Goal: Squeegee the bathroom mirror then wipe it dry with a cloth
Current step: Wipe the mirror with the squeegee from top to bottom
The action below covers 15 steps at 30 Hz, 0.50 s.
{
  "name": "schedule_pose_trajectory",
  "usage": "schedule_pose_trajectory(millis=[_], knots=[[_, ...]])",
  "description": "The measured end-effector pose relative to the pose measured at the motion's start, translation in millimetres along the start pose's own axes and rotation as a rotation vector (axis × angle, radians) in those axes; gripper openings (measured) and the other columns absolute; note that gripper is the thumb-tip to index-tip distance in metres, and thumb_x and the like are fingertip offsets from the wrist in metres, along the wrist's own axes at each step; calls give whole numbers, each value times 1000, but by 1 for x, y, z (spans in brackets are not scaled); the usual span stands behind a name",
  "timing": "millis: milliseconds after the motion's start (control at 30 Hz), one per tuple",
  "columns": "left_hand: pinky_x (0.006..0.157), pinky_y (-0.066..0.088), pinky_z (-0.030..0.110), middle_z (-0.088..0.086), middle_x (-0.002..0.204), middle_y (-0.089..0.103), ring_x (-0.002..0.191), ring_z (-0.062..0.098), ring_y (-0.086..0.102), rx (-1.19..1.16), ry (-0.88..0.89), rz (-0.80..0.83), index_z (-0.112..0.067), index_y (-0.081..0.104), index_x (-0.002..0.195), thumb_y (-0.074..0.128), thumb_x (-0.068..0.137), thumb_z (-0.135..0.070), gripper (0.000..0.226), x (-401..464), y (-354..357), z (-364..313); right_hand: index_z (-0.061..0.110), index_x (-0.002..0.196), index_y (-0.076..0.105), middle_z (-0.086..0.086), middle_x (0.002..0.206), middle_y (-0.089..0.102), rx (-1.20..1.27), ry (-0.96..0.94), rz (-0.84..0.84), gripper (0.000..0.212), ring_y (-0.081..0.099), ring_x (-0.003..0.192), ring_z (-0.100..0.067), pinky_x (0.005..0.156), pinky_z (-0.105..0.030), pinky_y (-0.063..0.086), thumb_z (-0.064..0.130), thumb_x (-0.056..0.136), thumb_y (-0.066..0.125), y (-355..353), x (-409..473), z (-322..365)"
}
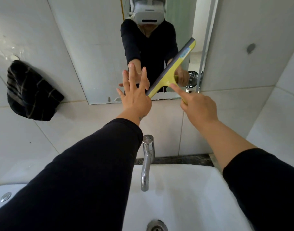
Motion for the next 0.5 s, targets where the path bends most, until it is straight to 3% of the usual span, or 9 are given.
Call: schedule_pose_trajectory(millis=[200,367,500], knots=[[113,6,67,-2,154,-35,142,28,-30,-27,-18,29,-40,-15,148,52,89,-7,96,1,3,1,51,144,21,-7,65,49,105,19,-45,52,47,57,-24,50,-30,35,26,102,38,2,-6,-4],[113,14,64,-6,154,-35,143,25,-27,-40,-15,7,-43,-14,148,53,88,-6,97,1,5,4,48,144,26,-10,65,55,259,97,-62,52,52,59,-28,54,-38,45,25,100,42,17,-17,-7],[110,30,59,-5,155,-32,144,25,-25,-37,1,-35,-42,-12,148,52,86,-5,96,2,6,6,44,144,31,-8,58,50,397,160,-95,55,45,51,-21,51,-33,40,19,98,47,30,-25,-3]])
Point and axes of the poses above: each hand's wrist, its own x-axis towards the middle knuckle, its own y-axis out of the palm, z = x × y, the point moved 5 cm from there along x, towards the middle knuckle
